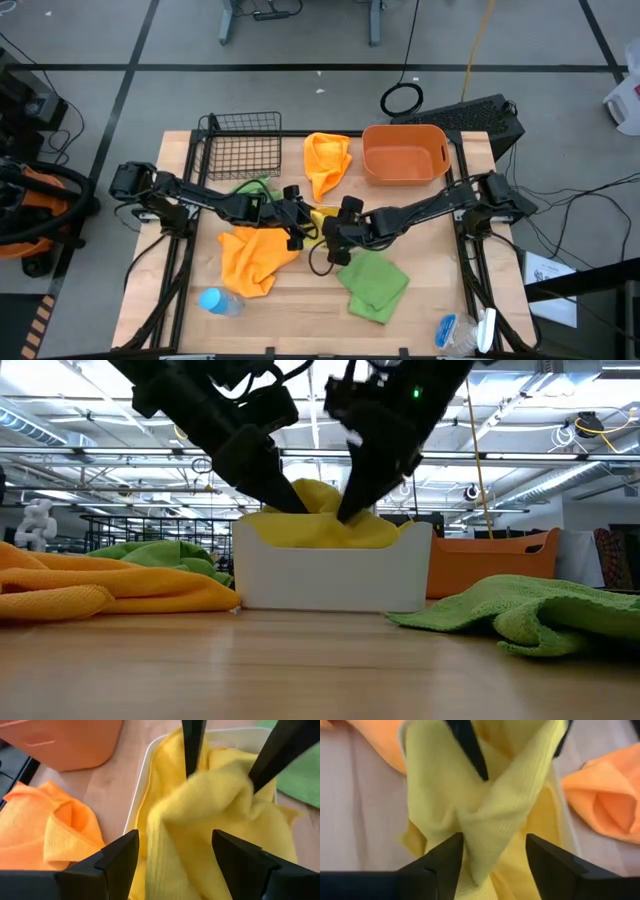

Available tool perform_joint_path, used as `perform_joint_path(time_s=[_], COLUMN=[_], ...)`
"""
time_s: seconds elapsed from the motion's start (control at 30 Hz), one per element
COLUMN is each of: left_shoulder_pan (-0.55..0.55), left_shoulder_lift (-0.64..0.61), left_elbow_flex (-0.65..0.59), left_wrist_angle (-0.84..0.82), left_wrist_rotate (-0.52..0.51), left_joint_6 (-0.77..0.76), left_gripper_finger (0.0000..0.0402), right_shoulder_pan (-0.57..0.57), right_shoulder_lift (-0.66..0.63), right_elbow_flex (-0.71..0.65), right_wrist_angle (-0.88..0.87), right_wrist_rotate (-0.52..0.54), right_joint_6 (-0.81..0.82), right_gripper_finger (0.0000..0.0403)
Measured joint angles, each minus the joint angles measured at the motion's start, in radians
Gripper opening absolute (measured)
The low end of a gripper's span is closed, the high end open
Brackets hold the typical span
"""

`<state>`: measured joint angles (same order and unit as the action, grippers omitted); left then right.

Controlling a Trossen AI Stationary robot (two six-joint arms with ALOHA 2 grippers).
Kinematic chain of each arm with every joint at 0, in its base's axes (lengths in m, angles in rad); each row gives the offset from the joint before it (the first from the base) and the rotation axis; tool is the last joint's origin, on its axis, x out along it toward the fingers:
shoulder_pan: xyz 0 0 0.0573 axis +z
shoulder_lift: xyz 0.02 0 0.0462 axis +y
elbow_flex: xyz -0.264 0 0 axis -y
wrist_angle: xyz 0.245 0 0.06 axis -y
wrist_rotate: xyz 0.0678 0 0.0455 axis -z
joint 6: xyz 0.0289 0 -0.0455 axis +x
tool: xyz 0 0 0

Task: Sort microfiber towel by color & place in baskets
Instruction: Put the yellow microfiber towel into the white bin

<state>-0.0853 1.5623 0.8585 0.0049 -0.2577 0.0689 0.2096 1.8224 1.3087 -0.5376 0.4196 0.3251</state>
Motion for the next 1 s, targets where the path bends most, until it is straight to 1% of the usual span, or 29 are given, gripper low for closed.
perform_joint_path(time_s=[0.1,0.2,0.3,0.37,0.47,0.57,0.67,0.77,0.8,0.87,1.0], left_shoulder_pan=[0.001,0.000,-0.002,-0.006,-0.019,-0.040,-0.063,-0.086,-0.096,-0.113,-0.139], left_shoulder_lift=[0.000,0.000,-0.009,-0.030,-0.072,-0.117,-0.152,-0.181,-0.189,-0.203,-0.218], left_elbow_flex=[0.000,0.000,0.000,0.000,0.000,0.000,0.002,0.001,0.001,0.001,0.001], left_wrist_angle=[-0.003,-0.008,-0.025,-0.043,-0.071,-0.104,-0.143,-0.219,-0.237,-0.294,-0.349], left_wrist_rotate=[0.000,0.000,0.000,-0.001,-0.002,-0.003,-0.006,-0.012,-0.018,-0.046,-0.106], left_joint_6=[0.000,-0.001,-0.003,-0.008,-0.013,-0.037,-0.062,-0.089,-0.092,-0.113,-0.143], left_gripper_finger=[0.0258,0.0258,0.0258,0.0258,0.0258,0.0258,0.0258,0.0258,0.0258,0.0258,0.0258], right_shoulder_pan=[0.007,0.016,0.026,0.034,0.042,0.031,0.008,-0.013,-0.019,-0.033,-0.059], right_shoulder_lift=[-0.043,-0.077,-0.100,-0.110,-0.110,-0.086,-0.047,0.002,0.017,0.051,0.114], right_elbow_flex=[0.000,0.000,0.000,0.000,0.000,0.002,0.002,0.002,0.001,0.001,0.001], right_wrist_angle=[-0.009,-0.029,-0.031,0.015,0.142,0.266,0.287,0.274,0.268,0.282,0.281], right_wrist_rotate=[-0.001,-0.004,-0.005,0.018,0.056,0.053,0.053,0.053,0.052,0.049,0.028], right_joint_6=[0.011,0.029,0.045,0.038,-0.038,-0.101,-0.113,-0.097,-0.097,-0.092,-0.053], right_gripper_finger=[0.0224,0.0230,0.0227,0.0218,0.0192,0.0150,0.0093,0.0031,0.0016,0.0008,0.0016])
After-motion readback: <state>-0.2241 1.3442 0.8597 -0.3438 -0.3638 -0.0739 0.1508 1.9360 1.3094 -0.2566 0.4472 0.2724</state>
